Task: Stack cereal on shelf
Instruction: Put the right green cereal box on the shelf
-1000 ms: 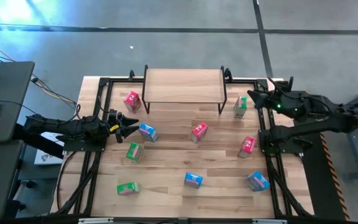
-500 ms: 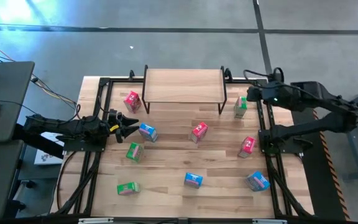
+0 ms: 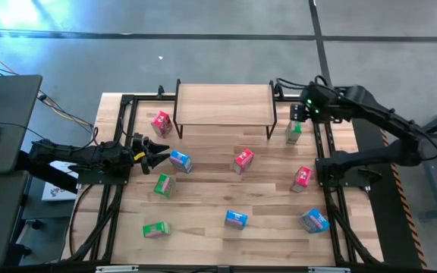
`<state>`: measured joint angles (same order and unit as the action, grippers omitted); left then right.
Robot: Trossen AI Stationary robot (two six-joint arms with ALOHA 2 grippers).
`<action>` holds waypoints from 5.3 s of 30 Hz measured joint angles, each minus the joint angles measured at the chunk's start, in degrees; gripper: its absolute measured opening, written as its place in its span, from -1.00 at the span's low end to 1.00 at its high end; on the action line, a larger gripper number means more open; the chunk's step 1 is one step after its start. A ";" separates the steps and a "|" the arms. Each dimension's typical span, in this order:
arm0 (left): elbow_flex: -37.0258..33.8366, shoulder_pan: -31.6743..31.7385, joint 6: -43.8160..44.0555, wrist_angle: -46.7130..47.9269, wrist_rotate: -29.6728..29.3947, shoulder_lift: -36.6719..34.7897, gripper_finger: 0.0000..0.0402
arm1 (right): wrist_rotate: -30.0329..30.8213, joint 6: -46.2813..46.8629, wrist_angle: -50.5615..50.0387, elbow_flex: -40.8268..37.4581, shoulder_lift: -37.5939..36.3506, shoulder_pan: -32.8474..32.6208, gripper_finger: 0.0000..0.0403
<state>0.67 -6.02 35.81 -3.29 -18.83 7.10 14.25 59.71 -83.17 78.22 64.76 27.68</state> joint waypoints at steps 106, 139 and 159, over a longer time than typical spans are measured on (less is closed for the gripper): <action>0.01 0.00 0.00 -0.09 -1.40 0.01 0.31 | 5.31 -30.27 9.22 15.83 7.64 12.83 -0.32; 0.02 0.00 0.00 -0.09 -1.22 0.02 0.31 | -1.26 -74.85 28.17 20.56 14.44 12.81 -0.32; 0.02 -0.02 0.00 -0.07 -1.27 0.02 0.31 | -10.08 -83.61 19.07 20.55 21.05 11.98 -0.32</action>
<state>0.69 -6.04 35.81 -3.36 -20.10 7.11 4.17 -23.90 -64.10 98.78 85.81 39.66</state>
